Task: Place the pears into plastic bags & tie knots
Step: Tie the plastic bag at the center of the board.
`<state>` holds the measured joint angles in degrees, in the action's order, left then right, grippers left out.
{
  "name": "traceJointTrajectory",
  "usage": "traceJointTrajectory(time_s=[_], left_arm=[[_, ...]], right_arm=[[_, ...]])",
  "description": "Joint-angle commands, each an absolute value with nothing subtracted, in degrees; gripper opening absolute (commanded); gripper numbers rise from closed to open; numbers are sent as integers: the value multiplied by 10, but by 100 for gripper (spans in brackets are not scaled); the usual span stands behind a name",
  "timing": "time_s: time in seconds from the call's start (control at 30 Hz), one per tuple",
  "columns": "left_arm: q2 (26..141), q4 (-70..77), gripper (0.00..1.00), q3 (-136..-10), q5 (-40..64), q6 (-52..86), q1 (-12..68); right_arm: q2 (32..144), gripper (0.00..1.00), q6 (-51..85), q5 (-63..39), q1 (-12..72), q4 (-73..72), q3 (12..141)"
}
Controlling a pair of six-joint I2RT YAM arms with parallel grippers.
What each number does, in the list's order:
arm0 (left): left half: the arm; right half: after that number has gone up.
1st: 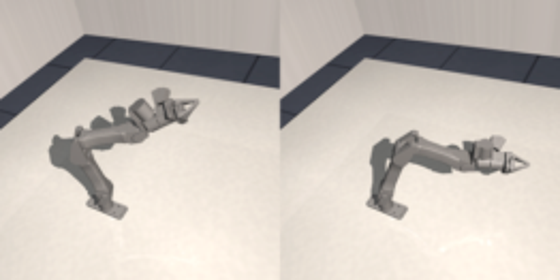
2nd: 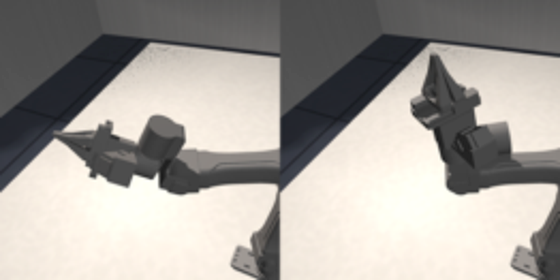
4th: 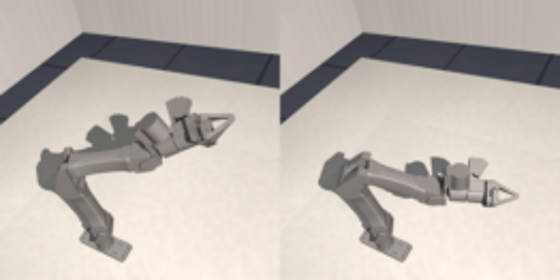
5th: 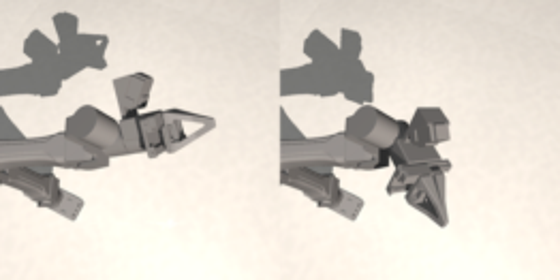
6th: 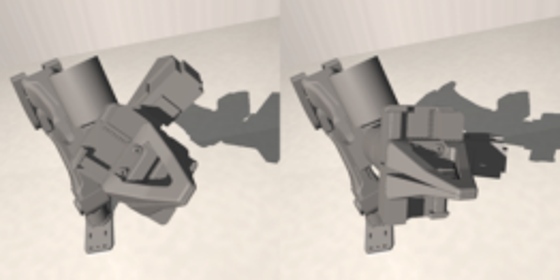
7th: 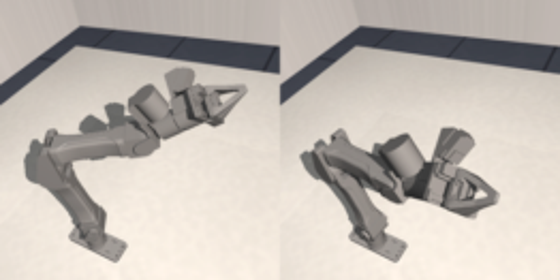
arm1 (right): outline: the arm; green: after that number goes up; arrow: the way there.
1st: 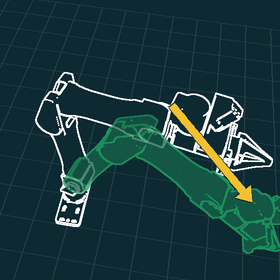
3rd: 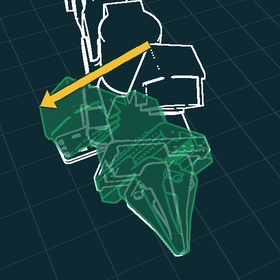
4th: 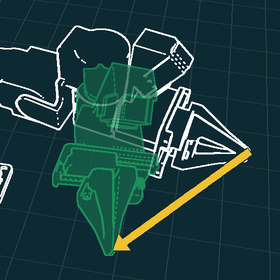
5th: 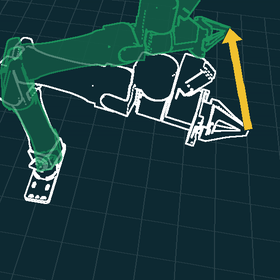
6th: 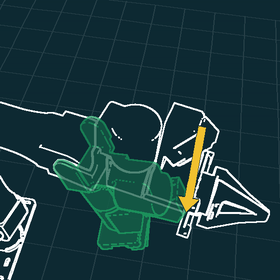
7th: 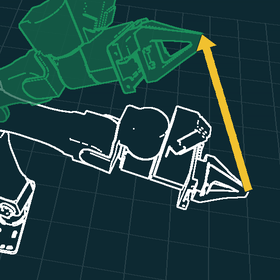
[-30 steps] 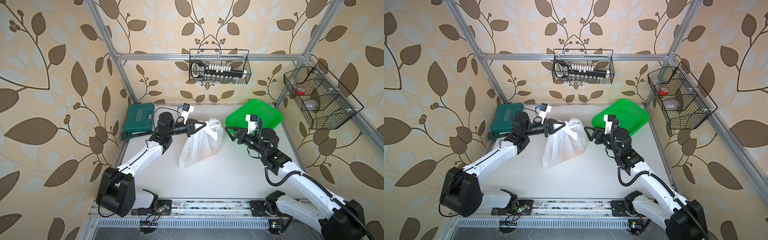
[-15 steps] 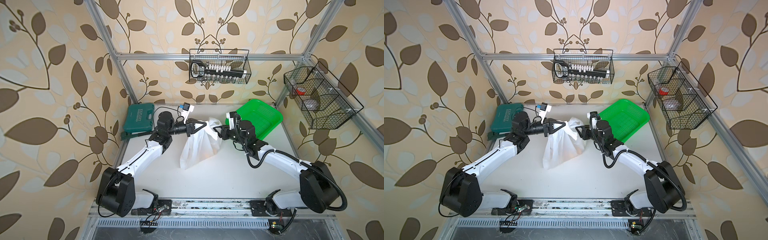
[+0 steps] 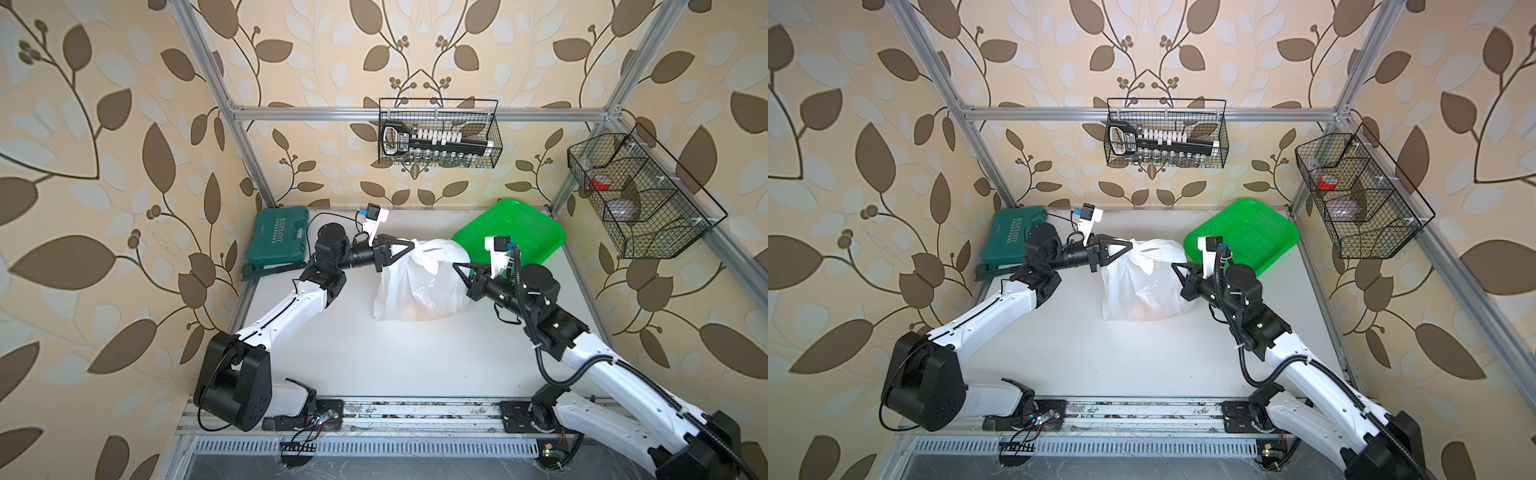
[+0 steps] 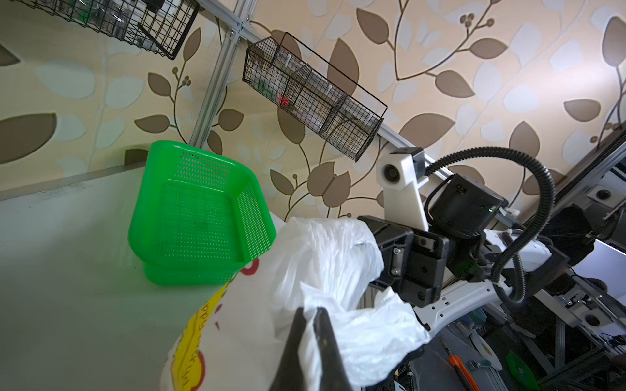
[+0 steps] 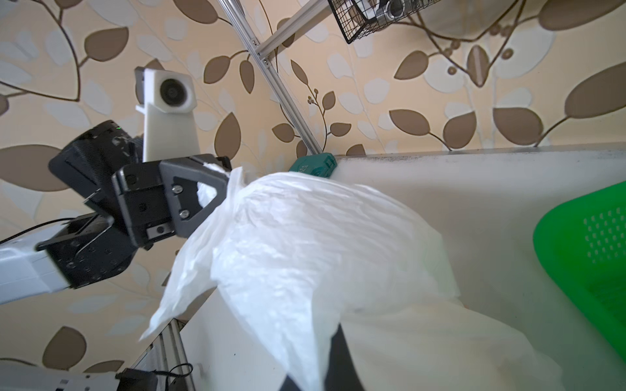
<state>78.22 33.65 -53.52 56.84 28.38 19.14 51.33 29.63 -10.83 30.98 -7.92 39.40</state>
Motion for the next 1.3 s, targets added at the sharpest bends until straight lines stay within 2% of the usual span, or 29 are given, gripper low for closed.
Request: traceJointTrajectory(time_s=[0.0,0.17,0.23,0.27,0.3,0.33,0.47,0.63,0.73,0.97,1.27], left_arm=[[801,405,0,-549,579,309,186],[822,431,0,-547,588,328,186],[843,447,0,-545,591,340,186],[845,454,0,-544,593,346,186],[848,463,0,-542,594,352,186],[849,468,0,-541,596,356,186],[846,468,0,-537,599,357,186],[843,470,0,-534,600,358,186],[839,470,0,-533,596,360,187],[835,471,0,-530,597,360,187],[832,471,0,-527,605,362,187]], right_arm=[[497,0,326,-66,314,-7,363],[499,2,348,-55,316,3,333],[498,40,354,-56,316,10,333],[492,53,359,-57,316,14,335],[478,62,366,-60,316,16,337],[462,67,377,-63,317,20,338],[407,78,424,-91,318,28,354],[418,91,546,-148,328,-101,329],[462,96,599,-152,354,-197,322],[569,97,621,-104,431,-281,357],[661,99,592,-29,418,-372,393]])
